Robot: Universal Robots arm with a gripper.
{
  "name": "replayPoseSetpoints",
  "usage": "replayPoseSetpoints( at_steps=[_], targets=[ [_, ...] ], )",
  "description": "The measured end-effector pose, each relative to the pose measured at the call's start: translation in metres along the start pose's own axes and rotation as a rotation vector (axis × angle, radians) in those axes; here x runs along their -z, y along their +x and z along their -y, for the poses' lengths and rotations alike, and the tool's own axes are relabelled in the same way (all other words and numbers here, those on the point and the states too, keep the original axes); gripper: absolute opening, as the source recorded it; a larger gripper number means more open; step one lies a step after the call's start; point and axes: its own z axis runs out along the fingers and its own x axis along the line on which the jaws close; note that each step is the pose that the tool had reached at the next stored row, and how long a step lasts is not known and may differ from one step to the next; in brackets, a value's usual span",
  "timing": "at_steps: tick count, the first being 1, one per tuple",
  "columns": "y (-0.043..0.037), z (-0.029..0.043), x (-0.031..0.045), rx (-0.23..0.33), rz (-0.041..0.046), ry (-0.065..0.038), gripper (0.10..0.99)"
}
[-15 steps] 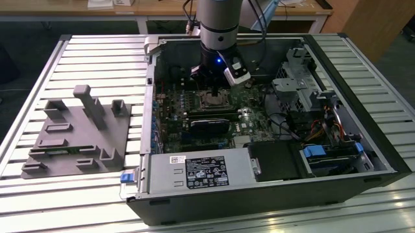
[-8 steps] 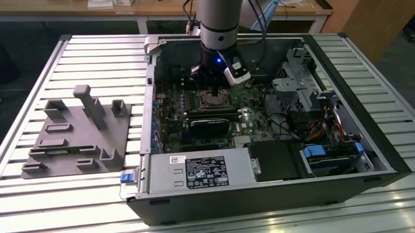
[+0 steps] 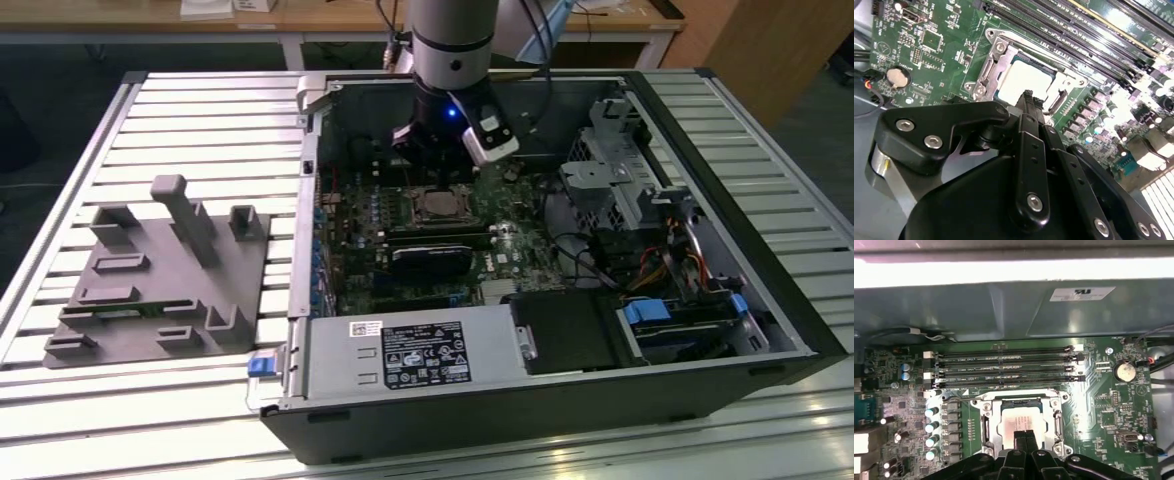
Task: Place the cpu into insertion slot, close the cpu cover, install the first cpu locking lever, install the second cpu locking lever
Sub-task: 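Install the first cpu locking lever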
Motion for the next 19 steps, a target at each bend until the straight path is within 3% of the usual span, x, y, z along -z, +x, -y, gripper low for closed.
replayPoseSetpoints(
  at_steps=[7, 13, 19],
  targets=[
    [-0.0004, -0.0011, 0.0118, 0.0, -0.0001, 0.0, 0.106],
    [-0.0002, -0.0011, 0.012, 0.0, -0.0001, 0.0, 0.106],
    [0.0125, -0.0002, 0.0125, 0.0, 0.0, 0.0, 0.106]
  ],
)
